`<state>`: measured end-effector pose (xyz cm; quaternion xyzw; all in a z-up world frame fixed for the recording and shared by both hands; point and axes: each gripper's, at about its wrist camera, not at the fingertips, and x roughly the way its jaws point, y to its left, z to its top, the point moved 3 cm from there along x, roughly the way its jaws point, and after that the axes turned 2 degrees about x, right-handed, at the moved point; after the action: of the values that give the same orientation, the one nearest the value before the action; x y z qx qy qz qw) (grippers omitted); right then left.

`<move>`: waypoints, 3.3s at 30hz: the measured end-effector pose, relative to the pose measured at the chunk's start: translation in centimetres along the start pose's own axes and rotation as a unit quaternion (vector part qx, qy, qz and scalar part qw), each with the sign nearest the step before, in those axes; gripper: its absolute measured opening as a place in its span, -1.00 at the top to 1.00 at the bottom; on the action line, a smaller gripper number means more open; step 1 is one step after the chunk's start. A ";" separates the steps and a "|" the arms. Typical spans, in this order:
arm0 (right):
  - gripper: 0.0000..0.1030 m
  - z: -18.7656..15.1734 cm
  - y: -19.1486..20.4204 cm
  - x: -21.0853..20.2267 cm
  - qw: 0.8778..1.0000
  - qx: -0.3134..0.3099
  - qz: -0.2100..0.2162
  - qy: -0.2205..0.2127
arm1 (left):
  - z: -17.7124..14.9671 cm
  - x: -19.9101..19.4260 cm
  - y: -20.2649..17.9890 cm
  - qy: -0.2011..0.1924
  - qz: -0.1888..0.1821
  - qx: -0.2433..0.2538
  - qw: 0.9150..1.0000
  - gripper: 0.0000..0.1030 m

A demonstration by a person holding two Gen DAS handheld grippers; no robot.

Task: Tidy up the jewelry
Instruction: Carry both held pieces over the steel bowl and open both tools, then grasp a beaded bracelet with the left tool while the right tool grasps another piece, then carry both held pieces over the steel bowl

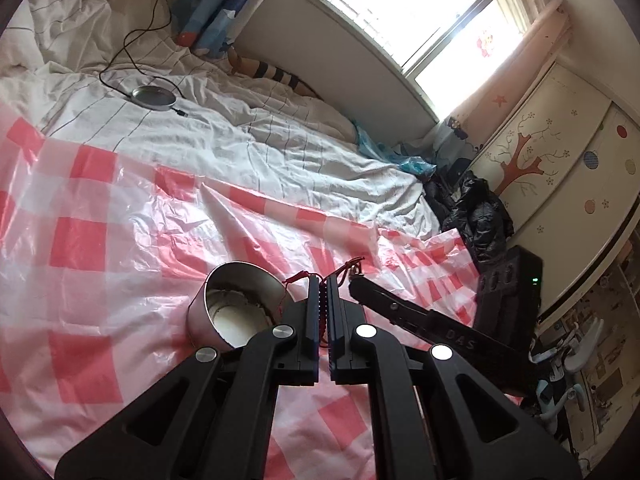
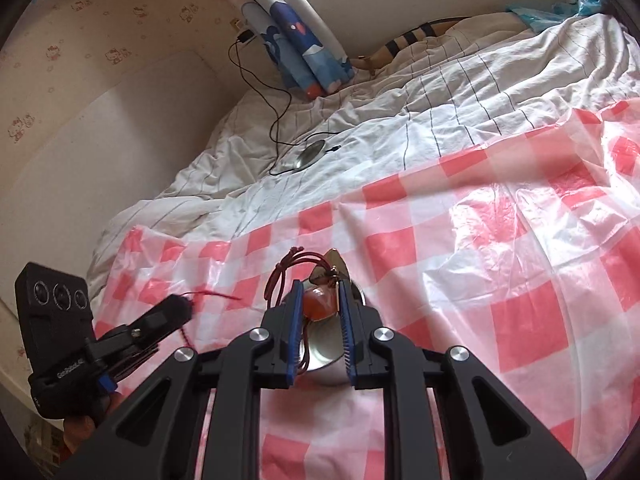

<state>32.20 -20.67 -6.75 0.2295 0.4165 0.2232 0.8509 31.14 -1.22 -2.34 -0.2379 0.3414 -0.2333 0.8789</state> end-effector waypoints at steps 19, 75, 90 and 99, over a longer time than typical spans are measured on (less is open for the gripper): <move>-0.28 -1.6 3.4 -2.9 0.999 -0.047 -0.019 -0.005 | -8.1 -8.5 5.9 0.098 0.213 0.025 0.972 -0.06; 0.85 -20.6 5.0 -9.1 0.992 -0.074 -0.026 0.100 | -10.9 -10.5 4.4 0.119 0.177 0.076 0.974 0.90; 0.86 -17.8 4.1 -10.7 0.995 0.018 0.077 0.060 | -8.7 -11.5 2.1 0.079 0.120 0.056 0.988 0.90; 0.86 -10.9 5.2 -9.8 0.997 0.010 0.080 0.011 | -4.7 -8.6 0.1 0.043 0.093 0.059 0.993 0.90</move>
<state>16.91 -19.92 -3.80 0.2678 0.4082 0.2894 0.8233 22.19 2.60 -1.23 -0.1423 0.3852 -0.1805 0.8938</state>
